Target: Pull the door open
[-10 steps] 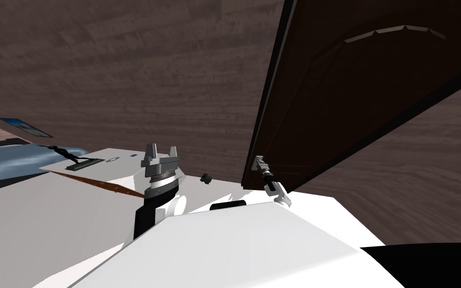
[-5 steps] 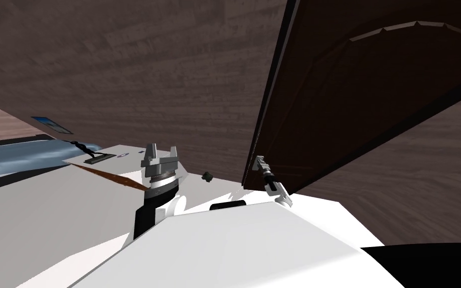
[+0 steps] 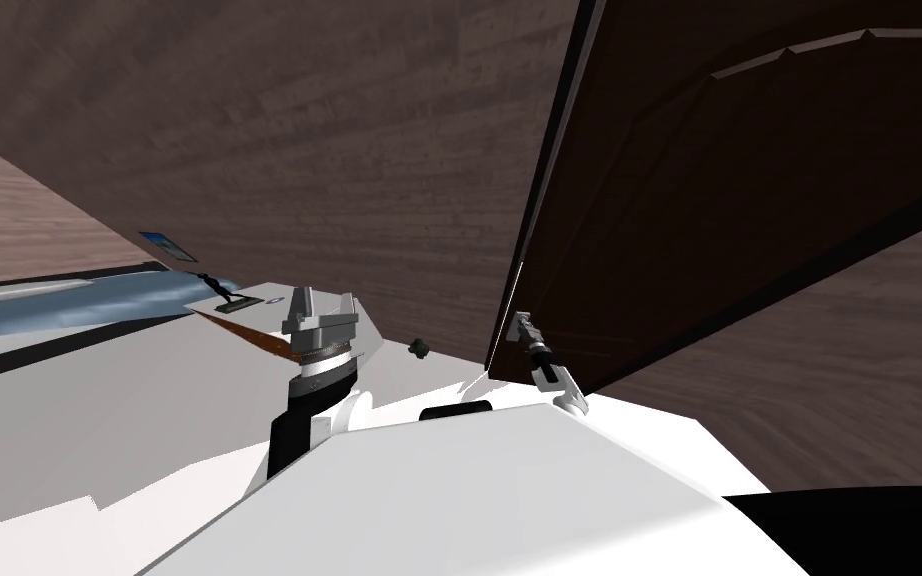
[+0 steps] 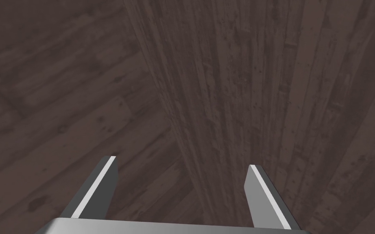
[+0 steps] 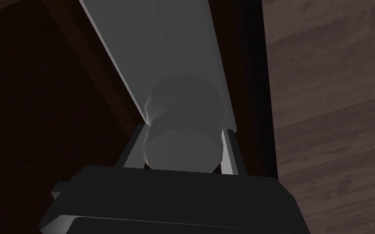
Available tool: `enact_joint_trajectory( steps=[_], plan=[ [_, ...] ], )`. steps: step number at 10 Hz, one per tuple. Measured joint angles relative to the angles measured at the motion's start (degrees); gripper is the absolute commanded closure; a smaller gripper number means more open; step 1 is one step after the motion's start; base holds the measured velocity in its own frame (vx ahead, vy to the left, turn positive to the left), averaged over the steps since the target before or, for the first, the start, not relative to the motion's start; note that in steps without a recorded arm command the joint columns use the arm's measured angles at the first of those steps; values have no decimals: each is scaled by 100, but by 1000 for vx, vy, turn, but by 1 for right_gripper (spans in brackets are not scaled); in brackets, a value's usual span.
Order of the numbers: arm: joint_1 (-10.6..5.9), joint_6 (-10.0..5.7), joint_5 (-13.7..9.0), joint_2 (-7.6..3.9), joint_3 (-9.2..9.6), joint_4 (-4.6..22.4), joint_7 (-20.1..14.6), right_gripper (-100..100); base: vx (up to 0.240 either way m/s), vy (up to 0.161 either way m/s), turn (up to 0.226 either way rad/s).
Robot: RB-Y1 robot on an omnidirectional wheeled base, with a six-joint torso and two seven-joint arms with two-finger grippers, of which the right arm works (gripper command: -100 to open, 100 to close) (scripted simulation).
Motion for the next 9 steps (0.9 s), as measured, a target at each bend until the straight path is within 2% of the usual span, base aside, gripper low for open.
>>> enact_joint_trajectory(
  steps=[4,9],
  plan=[
    [14,-44,-525,-116,77,64,-532,100,-58,-26,101],
    [60,-114,-1337,-330,182,166,-1273,100,-71,-32,124]
  ],
)
